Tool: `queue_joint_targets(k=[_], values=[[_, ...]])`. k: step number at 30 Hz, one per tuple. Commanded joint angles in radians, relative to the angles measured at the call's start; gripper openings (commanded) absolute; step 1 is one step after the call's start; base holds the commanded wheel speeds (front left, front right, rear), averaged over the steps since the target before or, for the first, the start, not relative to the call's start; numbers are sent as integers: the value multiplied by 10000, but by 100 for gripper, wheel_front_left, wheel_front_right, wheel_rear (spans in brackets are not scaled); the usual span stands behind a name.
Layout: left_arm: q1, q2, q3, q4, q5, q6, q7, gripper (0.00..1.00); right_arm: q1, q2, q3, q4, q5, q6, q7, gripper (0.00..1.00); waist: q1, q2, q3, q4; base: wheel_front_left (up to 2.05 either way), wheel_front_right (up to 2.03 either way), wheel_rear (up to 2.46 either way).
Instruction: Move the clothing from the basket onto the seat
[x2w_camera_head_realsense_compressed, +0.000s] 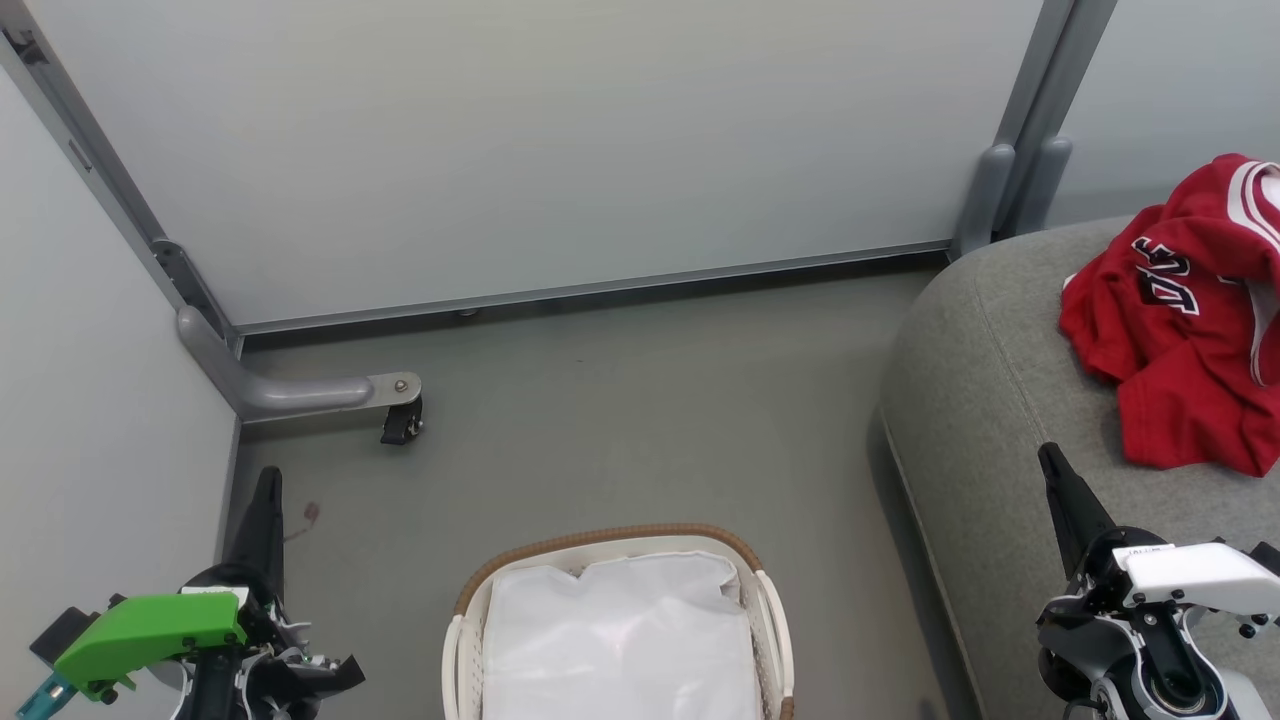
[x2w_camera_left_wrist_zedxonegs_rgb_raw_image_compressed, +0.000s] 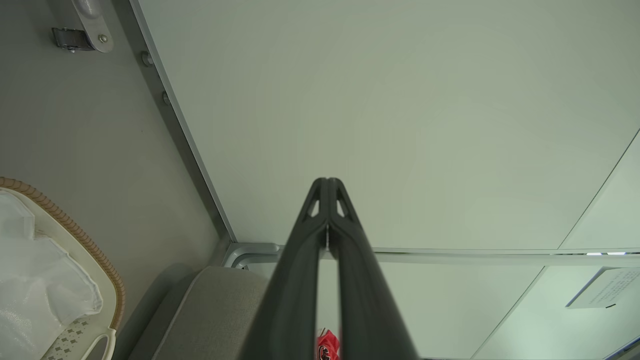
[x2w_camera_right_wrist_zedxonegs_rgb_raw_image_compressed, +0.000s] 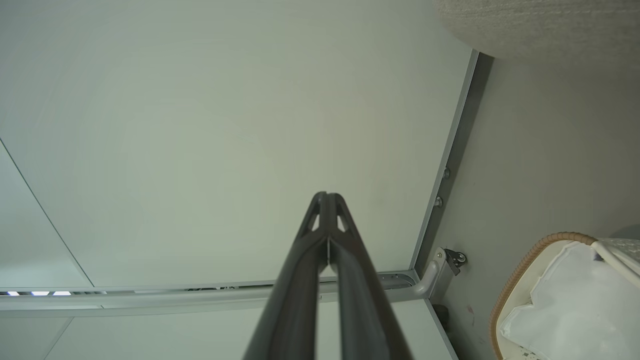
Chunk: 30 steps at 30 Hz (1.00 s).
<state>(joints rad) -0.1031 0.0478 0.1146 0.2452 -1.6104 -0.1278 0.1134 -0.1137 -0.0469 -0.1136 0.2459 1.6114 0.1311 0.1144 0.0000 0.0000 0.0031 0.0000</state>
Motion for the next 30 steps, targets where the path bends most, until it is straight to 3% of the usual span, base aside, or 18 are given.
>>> queue_joint_targets(k=[1,30], values=[[-104,44,22,-16,-46,-64,48,0,103,-63,-23,-38,30,-7,33,0,0,0,0,0,0,0,0],[-104,44,20,-18,-46,-64,47,0,103,-63,-22,-37,31,-7,31,0,0,0,0,0,0,0,0]])
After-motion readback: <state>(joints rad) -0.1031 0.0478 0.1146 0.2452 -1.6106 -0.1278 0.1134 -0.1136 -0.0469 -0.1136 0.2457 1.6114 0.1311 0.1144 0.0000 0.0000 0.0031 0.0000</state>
